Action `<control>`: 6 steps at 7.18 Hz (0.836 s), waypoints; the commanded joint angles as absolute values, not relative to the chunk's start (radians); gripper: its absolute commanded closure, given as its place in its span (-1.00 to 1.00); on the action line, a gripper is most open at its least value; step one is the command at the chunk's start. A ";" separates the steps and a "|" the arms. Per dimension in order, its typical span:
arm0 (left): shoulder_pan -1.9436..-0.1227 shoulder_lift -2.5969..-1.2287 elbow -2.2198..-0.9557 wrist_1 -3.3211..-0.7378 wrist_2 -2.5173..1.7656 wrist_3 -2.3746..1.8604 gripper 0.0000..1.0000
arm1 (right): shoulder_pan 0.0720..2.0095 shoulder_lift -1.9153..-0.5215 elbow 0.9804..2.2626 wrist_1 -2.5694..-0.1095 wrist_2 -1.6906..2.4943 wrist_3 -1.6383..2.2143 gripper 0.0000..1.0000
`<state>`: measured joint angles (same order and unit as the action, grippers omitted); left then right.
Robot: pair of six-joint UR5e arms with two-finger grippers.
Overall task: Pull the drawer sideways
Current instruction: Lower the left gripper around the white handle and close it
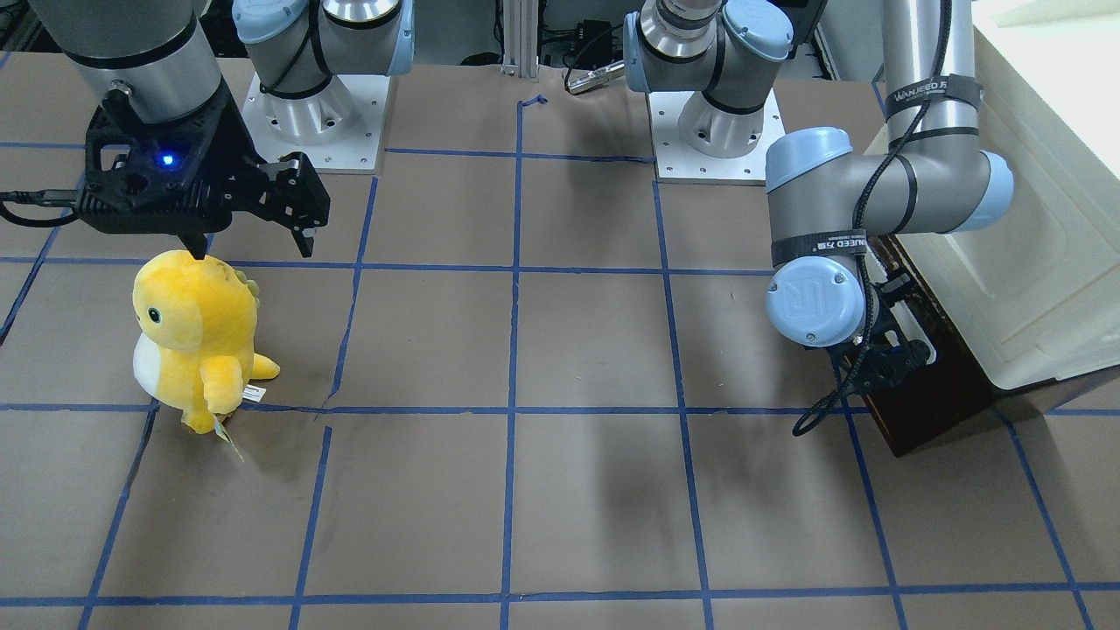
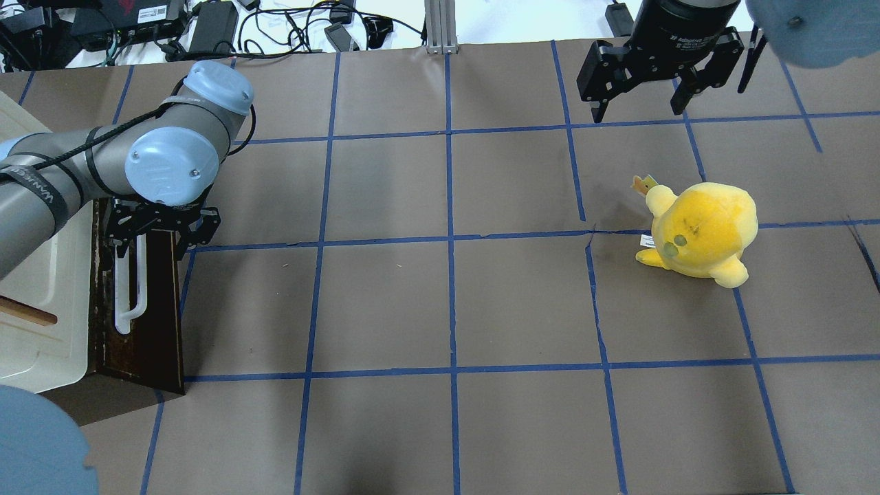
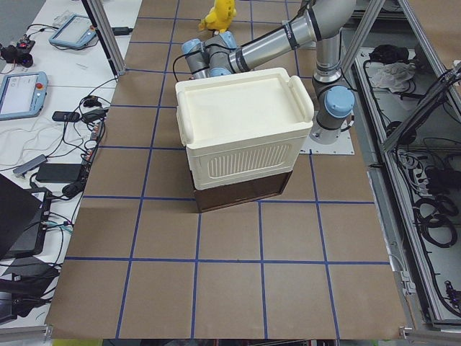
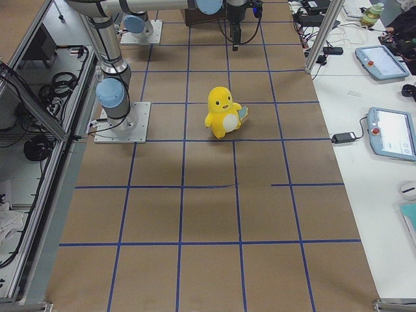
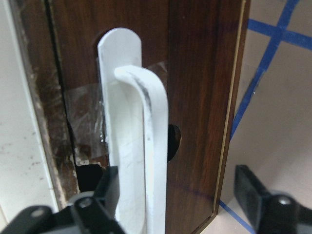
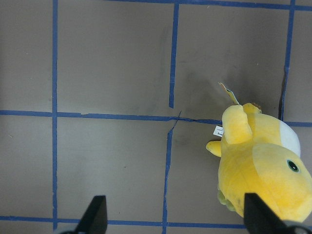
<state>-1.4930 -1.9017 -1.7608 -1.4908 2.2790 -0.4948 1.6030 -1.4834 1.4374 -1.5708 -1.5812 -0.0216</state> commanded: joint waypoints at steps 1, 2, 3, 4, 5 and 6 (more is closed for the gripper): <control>-1.494 -1.904 -1.756 -1.489 2.276 -0.506 -0.51 | 1.603 -1.483 1.437 -1.571 -1.580 -0.023 -1.00; -1.494 -1.902 -1.755 -1.488 2.255 -0.506 -0.48 | 1.603 -1.483 1.437 -1.571 -1.580 -0.021 -1.00; -1.494 -1.901 -1.756 -1.489 2.246 -0.506 -0.35 | 1.603 -1.483 1.437 -1.571 -1.582 -0.021 -1.00; -1.494 -1.895 -1.762 -1.493 2.250 -0.505 -0.31 | 1.603 -1.483 1.437 -1.571 -1.580 -0.021 -1.00; -1.494 -1.894 -1.764 -1.496 2.250 -0.505 -0.29 | 1.603 -1.483 1.437 -1.571 -1.580 -0.021 -1.00; -1.491 -1.894 -1.764 -1.511 2.261 -0.494 -0.17 | 1.603 -1.483 1.437 -1.571 -1.580 -0.021 -1.00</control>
<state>-1.4935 -1.8954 -1.7628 -1.4979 2.2530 -0.5022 1.6030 -1.4834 1.4374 -1.5708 -1.5802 -0.0215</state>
